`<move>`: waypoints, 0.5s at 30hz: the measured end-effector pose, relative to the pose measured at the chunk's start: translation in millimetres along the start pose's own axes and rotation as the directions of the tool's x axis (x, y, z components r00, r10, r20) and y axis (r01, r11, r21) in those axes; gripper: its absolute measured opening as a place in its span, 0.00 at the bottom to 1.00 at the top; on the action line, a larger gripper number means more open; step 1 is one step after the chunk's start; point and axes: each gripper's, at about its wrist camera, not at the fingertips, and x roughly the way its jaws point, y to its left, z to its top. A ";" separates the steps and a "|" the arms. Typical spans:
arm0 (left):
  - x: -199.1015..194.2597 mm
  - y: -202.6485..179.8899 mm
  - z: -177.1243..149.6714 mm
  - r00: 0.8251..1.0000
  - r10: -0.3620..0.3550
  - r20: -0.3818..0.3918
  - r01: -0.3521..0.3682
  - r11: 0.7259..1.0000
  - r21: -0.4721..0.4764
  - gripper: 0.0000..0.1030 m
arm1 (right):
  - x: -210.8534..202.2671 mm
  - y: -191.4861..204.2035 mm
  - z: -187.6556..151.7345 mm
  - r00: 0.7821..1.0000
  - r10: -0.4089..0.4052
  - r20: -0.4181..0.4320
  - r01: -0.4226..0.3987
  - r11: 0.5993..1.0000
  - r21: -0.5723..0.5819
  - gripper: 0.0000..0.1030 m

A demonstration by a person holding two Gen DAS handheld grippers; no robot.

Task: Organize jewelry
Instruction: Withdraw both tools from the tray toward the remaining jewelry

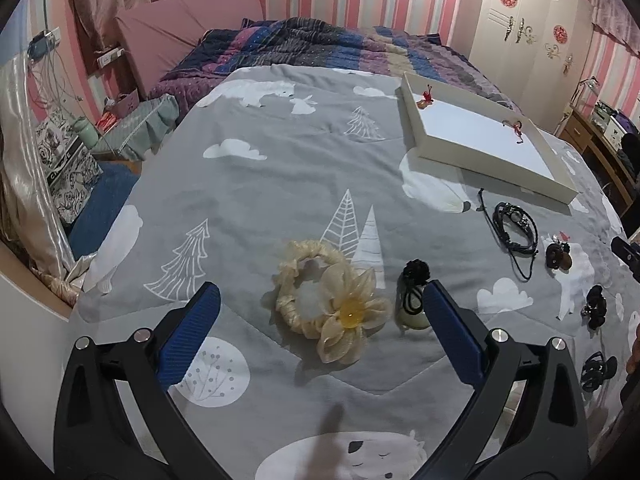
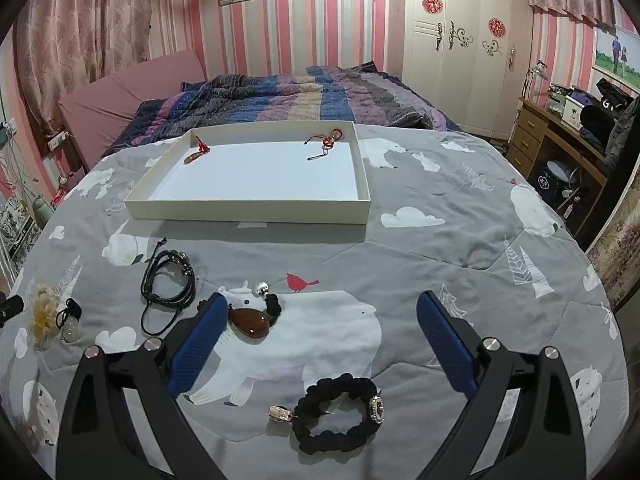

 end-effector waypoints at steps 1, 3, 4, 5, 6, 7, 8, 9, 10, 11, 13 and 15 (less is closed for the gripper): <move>0.4 0.7 -0.5 1.000 -0.001 -0.001 0.001 1.000 0.001 0.97 | -0.2 0.4 0.1 1.000 0.001 0.000 -0.001 1.000 0.000 0.93; 0.5 1.0 -1.6 1.000 0.002 0.001 -0.002 1.000 0.008 0.97 | -0.7 2.3 -0.4 1.000 0.003 -0.002 -0.003 1.000 0.000 0.93; 0.8 0.6 -1.7 1.000 0.004 0.003 -0.004 1.000 0.011 0.97 | -0.8 3.9 -0.5 1.000 0.002 -0.003 -0.002 1.000 -0.003 0.93; 1.0 0.5 -1.6 1.000 0.005 0.003 -0.005 1.000 0.014 0.97 | -0.7 5.9 -0.8 1.000 -0.001 -0.005 0.001 1.000 -0.007 0.93; 0.9 0.8 -1.6 1.000 0.006 0.004 -0.006 1.000 0.014 0.97 | -0.7 7.8 -1.2 1.000 -0.006 -0.008 0.006 1.000 -0.008 0.93; 1.2 1.2 -1.6 1.000 0.005 0.003 -0.005 1.000 0.014 0.97 | -0.6 9.5 -1.5 1.000 -0.009 -0.011 0.009 1.000 -0.009 0.93; 1.0 1.1 -1.7 1.000 0.004 0.005 -0.004 1.000 0.016 0.97 | -0.9 11.8 -2.1 1.000 -0.010 -0.014 0.010 1.000 -0.010 0.93; 0.9 1.3 -2.3 1.000 0.003 0.009 -0.003 1.000 0.020 0.97 | -1.8 13.7 -2.6 1.000 -0.010 -0.011 0.010 1.000 -0.013 0.93; 1.3 1.8 -2.8 1.000 0.004 0.009 -0.004 1.000 0.023 0.97 | -2.5 16.8 -3.8 1.000 -0.012 -0.008 0.012 1.000 -0.020 0.93; 2.0 2.4 -3.5 1.000 0.008 0.009 -0.008 1.000 0.027 0.97 | -2.7 18.6 -4.7 1.000 -0.013 -0.009 0.013 1.000 -0.024 0.93; 3.7 3.1 -5.2 1.000 0.011 0.008 -0.011 0.999 0.035 0.97 | -1.9 23.7 -6.3 1.000 -0.007 -0.016 0.006 1.000 -0.031 0.93; 6.1 3.4 -6.6 1.000 0.010 0.004 -0.010 0.999 0.041 0.97 | 2.1 32.4 -9.1 0.999 0.005 -0.042 -0.007 0.999 -0.045 0.93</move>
